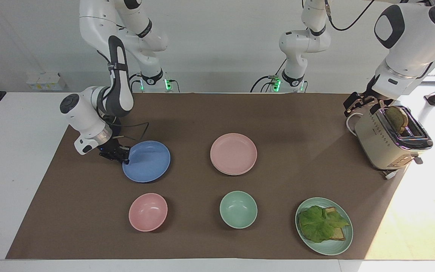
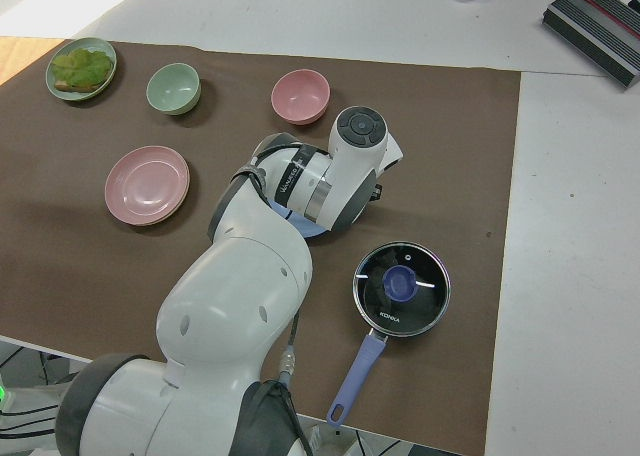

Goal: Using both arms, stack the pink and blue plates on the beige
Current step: 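Carry the blue plate with the right gripper onto the pink plate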

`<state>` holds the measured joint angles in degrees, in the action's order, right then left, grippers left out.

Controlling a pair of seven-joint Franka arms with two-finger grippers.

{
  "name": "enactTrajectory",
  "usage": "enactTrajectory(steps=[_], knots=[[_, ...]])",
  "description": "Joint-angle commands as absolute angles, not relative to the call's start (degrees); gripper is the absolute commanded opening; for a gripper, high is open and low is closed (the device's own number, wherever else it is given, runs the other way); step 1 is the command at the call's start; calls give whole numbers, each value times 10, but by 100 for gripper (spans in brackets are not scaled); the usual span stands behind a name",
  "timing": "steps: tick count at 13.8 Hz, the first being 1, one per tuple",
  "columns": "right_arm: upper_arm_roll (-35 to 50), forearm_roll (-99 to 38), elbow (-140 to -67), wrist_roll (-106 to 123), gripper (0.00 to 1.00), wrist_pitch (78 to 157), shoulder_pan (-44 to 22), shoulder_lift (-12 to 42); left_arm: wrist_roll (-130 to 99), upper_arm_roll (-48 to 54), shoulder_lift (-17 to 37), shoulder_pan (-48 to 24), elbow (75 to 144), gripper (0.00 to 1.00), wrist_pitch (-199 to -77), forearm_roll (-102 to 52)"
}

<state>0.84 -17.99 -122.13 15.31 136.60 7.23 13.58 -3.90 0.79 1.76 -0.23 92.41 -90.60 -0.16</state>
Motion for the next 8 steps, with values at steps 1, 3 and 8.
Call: enactTrajectory(steps=[1, 3, 8], knots=[[13, -206, -1230, 177, 0, 1368, 78, 126, -47, 6, 7, -8, 935, 100, -904, 11], [15, -206, -1224, 173, 0, 1363, 73, 112, -47, 6, 7, -8, 935, 100, -904, 11], [28, -206, -1188, 88, 0, 1311, 21, 53, -48, 6, 7, -8, 935, 100, -903, 11]])
